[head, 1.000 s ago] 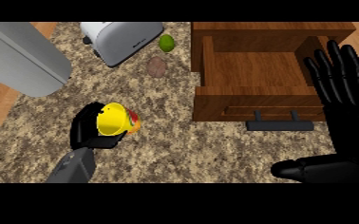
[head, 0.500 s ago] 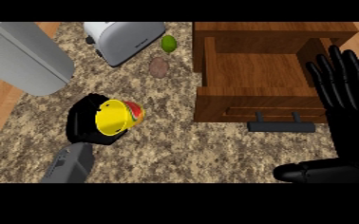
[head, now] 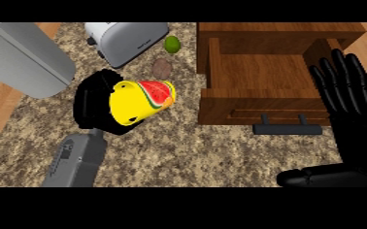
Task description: Pick up the cup, place it into the drawer and close the drawer
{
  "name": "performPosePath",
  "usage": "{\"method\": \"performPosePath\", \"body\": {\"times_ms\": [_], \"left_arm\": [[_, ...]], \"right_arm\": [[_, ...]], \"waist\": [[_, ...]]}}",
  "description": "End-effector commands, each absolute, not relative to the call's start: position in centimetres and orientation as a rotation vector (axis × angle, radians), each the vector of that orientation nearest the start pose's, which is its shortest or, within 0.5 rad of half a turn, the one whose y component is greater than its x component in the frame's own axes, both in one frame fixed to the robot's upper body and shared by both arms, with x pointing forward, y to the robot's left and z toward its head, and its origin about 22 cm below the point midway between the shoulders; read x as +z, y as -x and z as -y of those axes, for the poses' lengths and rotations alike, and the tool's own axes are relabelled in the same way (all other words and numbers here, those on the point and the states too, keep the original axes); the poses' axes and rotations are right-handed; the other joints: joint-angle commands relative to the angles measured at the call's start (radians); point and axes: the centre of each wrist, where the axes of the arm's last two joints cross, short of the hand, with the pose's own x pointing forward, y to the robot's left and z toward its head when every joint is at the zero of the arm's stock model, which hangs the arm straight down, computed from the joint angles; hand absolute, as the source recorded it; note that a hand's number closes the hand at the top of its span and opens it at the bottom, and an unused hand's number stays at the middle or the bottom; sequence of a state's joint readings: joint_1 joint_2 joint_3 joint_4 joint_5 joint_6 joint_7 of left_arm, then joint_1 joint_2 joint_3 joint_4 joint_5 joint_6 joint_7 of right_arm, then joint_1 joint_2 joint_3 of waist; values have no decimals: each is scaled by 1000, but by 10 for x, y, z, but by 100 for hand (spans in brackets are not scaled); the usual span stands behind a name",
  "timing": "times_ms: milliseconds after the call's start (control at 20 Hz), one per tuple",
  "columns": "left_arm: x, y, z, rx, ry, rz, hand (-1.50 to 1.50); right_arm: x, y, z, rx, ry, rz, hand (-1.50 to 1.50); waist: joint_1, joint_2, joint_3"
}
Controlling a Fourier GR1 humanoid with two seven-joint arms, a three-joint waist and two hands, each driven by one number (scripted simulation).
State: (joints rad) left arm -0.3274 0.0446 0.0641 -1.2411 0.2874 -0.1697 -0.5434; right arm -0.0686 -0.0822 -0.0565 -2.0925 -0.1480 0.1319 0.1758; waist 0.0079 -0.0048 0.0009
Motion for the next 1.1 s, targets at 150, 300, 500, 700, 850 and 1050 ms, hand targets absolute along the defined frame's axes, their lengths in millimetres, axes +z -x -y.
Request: {"method": "performPosePath", "body": {"times_ms": [150, 300, 500, 700, 850, 1050], "left_arm": [[94, -324, -171, 121, 409, 2099, 150], [102, -338, -155, 58, 383, 2111, 150], [136, -365, -146, 36, 386, 2092, 150], [158, -377, -127, -6, 340, 2111, 150], [160, -386, -116, -4, 336, 2117, 150], [166, -386, -92, -61, 333, 2083, 150]], "right_arm": [[139, -219, 245, 124, -147, 1983, -150], [133, -206, 250, 130, -138, 1985, -150], [147, -213, 236, 134, -141, 2028, -150], [150, -214, 255, 139, -129, 1981, -150], [143, -217, 238, 154, -136, 1998, -150], [115, -219, 258, 125, -116, 1980, -150]], "waist": [[-7, 1, 0], [-16, 3, -1], [-17, 5, -1], [-20, 6, -1], [-18, 6, -1], [-19, 7, 0]]}}
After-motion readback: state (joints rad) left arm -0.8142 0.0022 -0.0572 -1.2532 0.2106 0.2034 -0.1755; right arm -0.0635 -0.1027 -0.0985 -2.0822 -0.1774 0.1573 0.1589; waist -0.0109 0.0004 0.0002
